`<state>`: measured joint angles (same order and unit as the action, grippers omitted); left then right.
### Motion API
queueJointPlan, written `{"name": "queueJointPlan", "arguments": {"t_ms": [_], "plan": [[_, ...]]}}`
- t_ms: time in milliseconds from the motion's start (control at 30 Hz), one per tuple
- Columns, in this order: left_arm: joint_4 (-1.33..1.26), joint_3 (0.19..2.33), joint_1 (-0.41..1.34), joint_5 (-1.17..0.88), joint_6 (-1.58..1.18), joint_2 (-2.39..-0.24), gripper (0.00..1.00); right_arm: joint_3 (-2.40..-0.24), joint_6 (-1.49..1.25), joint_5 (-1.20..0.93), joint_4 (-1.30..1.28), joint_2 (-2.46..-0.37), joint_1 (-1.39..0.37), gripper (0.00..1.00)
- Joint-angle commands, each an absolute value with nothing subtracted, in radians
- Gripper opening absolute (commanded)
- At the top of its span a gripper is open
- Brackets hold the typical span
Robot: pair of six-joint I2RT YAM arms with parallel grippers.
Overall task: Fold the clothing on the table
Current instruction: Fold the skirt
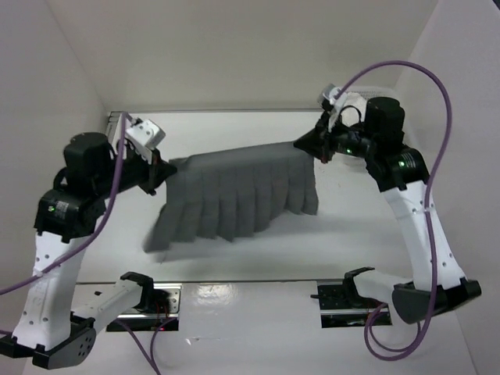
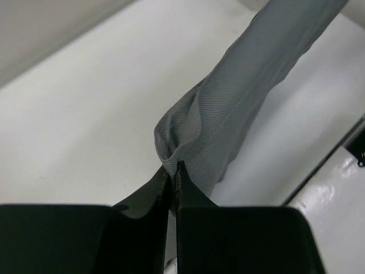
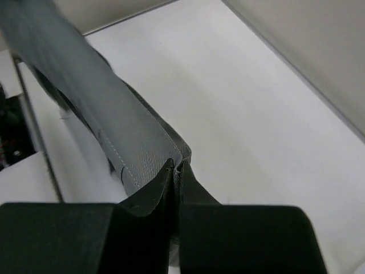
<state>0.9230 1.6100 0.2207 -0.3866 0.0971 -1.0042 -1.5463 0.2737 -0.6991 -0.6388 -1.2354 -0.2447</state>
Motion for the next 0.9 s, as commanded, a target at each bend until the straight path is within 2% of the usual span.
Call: {"name": "queueJointPlan", "arguments": {"t_ms": [0,167,400,633,867], "plan": [[0.853,1.371,0.173,-0.242,0.123,-0.909,0.06,-1.483,0.377,-0.678,-0.776,-1.140,-0.132,0.00],[0.862,1.299,0.152,-0.271,0.133,-0.845,0.06,-1.454,0.403,-0.826,-0.856,-1.063,-0.060,0.00],[0.861,1.351,0.132,-0.328,0.153,-0.902,0.06,-1.420,0.403,-0.874,-0.865,-1.061,-0.002,0.00],[0.796,1.422,0.132,-0.270,0.135,-0.988,0.02,-1.482,0.304,-0.833,-0.772,-1.103,0.009,0.00],[0.814,1.618,0.132,-0.163,0.135,-0.988,0.01,-1.635,0.221,-0.681,-0.696,-1.137,0.009,0.00]]}}
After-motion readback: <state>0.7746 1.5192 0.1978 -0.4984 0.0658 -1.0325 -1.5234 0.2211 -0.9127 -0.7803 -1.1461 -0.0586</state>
